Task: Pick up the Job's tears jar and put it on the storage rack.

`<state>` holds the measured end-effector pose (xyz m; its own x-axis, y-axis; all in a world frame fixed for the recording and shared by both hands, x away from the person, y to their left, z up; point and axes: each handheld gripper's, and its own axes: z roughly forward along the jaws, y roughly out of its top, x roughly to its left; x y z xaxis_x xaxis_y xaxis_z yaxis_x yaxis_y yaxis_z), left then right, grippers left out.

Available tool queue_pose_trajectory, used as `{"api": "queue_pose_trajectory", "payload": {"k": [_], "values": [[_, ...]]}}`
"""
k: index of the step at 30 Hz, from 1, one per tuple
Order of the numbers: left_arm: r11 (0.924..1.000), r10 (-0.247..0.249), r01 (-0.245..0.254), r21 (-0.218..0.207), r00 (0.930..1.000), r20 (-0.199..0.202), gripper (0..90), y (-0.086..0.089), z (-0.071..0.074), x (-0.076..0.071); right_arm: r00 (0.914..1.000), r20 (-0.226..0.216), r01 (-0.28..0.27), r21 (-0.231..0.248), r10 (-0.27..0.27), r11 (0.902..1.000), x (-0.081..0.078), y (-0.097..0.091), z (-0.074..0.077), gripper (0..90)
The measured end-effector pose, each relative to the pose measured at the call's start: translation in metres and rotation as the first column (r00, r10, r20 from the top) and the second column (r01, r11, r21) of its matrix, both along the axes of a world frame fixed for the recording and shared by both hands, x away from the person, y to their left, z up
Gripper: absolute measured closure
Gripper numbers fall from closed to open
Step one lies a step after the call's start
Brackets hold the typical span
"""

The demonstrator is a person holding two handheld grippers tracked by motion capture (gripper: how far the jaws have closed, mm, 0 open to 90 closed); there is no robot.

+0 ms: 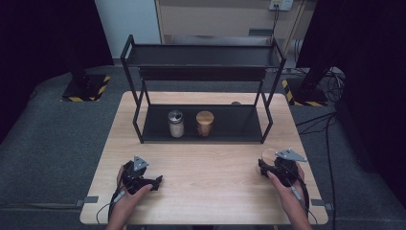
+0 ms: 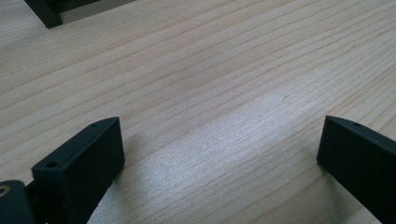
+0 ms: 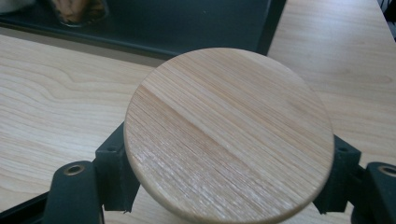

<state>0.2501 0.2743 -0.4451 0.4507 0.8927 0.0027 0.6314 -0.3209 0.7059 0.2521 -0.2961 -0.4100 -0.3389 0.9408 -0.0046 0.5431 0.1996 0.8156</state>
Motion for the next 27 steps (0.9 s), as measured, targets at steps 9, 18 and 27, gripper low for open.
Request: {"api": "queue_pose_trajectory", "payload": {"k": [9, 18, 27], "values": [[1.0, 0.0, 0.0, -0.001, 1.0, 0.0, 0.0, 0.0, 0.0, 0.0, 0.9997, 0.003, -0.024, -0.007, 0.024, 0.9997, 0.002, 0.01, 0.009, 26.0], [1.0, 0.0, 0.0, 0.0, 1.0, 0.0, 0.0, 0.0, 0.0, 0.0, 0.9987, -0.001, -0.052, -0.017, 0.052, 0.9985, 0.006, 0.02, 0.014, 26.0], [1.0, 0.0, 0.0, 0.0, 1.0, 0.0, 0.0, 0.0, 0.0, 0.0, 0.9972, -0.005, -0.075, -0.016, 0.075, 0.997, 0.01, 0.028, 0.016, 26.0]]}}
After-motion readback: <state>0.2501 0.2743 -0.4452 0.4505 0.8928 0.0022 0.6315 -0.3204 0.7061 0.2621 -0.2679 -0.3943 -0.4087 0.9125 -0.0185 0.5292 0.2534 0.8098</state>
